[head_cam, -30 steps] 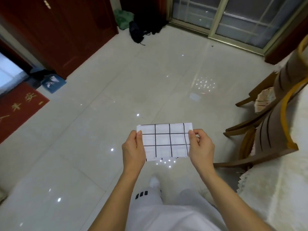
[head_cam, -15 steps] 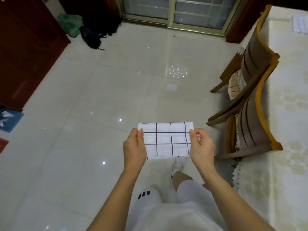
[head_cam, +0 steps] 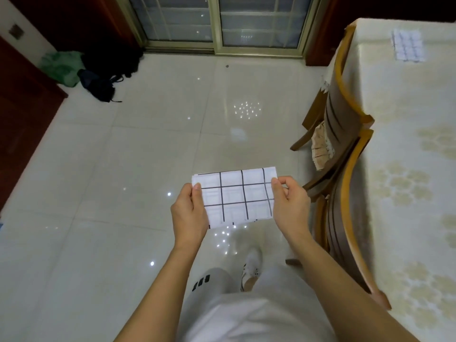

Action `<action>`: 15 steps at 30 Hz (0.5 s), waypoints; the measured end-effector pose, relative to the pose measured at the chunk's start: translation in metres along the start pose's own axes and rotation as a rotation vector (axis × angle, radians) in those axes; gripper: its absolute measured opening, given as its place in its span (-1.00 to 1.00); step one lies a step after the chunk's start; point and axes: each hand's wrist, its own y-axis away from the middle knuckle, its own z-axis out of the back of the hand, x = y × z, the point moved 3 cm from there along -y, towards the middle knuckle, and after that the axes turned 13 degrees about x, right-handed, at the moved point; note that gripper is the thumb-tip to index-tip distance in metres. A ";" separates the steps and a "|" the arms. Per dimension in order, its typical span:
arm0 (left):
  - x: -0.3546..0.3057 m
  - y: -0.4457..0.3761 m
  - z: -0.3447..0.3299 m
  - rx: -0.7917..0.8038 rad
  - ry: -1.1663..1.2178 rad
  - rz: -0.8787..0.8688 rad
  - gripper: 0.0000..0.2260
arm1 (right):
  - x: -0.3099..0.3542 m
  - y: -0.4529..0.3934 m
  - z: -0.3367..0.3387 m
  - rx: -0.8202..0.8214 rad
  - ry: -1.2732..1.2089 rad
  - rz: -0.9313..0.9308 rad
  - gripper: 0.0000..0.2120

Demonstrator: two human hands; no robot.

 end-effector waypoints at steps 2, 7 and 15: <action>-0.015 -0.020 -0.014 0.007 -0.016 -0.003 -0.66 | 0.002 -0.023 0.012 -0.018 -0.024 -0.001 -0.83; -0.041 -0.062 -0.035 0.042 -0.034 -0.019 -0.65 | 0.001 -0.062 0.028 -0.046 -0.055 -0.020 -0.82; -0.056 -0.129 -0.056 0.103 -0.070 -0.017 -0.68 | 0.002 -0.127 0.031 -0.084 0.008 -0.016 -0.84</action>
